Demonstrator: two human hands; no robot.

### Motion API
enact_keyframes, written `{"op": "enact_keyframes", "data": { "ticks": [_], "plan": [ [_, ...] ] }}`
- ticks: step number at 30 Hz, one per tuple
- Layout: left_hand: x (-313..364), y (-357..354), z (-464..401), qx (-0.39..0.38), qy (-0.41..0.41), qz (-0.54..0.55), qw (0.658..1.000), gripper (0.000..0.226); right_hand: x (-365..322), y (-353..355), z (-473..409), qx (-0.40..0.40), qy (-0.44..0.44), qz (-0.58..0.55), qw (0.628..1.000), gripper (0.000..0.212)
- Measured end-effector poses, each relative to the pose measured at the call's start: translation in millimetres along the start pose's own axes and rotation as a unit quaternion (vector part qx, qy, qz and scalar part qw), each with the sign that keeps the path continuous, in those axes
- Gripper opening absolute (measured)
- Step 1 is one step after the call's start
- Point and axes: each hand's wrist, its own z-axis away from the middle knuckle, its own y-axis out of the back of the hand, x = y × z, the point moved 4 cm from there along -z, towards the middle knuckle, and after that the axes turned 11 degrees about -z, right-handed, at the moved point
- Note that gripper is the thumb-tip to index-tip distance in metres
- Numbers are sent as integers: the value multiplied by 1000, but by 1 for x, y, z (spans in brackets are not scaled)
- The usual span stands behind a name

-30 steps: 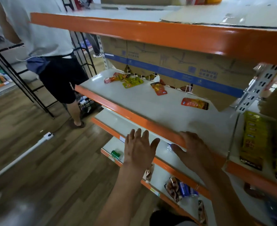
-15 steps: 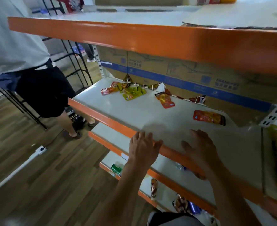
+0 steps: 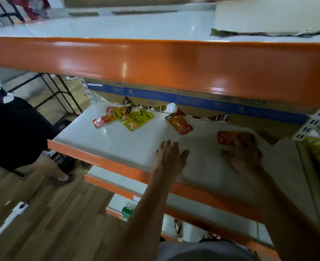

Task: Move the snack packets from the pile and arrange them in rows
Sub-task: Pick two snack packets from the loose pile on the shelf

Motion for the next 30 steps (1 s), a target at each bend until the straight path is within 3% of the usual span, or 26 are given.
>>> {"op": "enact_keyframes", "data": {
  "ticks": [6,9,12,18,21,23,27,30],
  "plan": [
    [-3,-7,-43,7,-24,18,1000,39,-11,-1,4,20,-14,41,999,72],
    [-2,-5,-69,-12,-50,5,999,50,-25,0,17,57,-25,62,996,56],
    [-1,0,-98,-8,-91,-34,995,63,-34,-2,28,104,-29,36,993,46],
    [3,-11,-138,5,-192,-120,974,48,-31,-16,40,133,-52,-56,988,43],
    [0,-15,-147,-26,-216,-168,961,61,-30,-17,43,135,-60,-88,985,36],
    [-4,-11,-152,-56,-215,-210,952,67,-34,-15,45,152,-63,-99,981,36],
    [-11,-7,-171,-92,-200,-257,941,68,-39,-14,46,139,-97,-164,972,57],
    [-21,-10,-180,-144,-156,-228,950,82,-42,-16,45,94,-123,-152,976,47]
  ]
}}
